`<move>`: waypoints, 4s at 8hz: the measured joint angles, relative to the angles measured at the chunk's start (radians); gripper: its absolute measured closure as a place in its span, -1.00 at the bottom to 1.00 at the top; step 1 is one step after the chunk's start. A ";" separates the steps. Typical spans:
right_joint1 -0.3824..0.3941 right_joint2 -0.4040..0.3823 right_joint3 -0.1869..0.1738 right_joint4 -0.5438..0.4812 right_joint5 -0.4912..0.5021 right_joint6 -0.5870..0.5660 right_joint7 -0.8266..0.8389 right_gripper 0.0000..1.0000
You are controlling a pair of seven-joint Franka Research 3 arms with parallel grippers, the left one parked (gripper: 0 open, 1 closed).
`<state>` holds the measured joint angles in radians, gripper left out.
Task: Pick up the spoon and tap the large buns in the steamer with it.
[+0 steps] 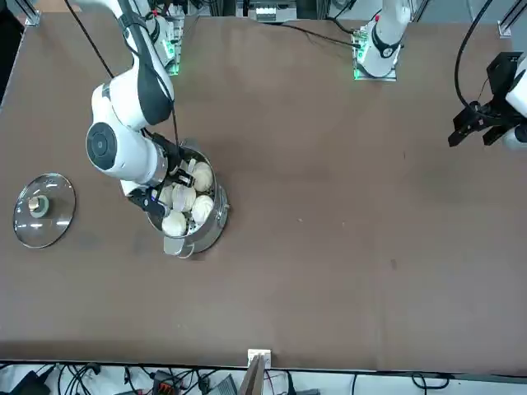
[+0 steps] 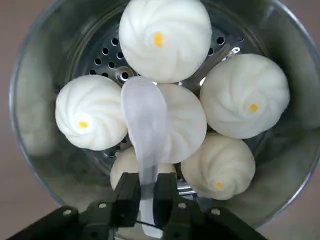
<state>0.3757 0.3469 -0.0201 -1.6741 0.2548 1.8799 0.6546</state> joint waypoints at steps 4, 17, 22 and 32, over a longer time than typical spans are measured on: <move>0.000 -0.008 0.000 0.005 0.000 -0.015 0.016 0.65; 0.000 0.021 -0.005 0.011 0.000 -0.015 0.017 0.65; -0.006 -0.011 -0.018 0.021 0.000 -0.027 0.017 0.65; -0.456 -0.056 -0.039 0.080 -0.003 -0.372 -0.547 0.85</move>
<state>-0.0804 0.2906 -0.0587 -1.5939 0.2518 1.5074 0.1078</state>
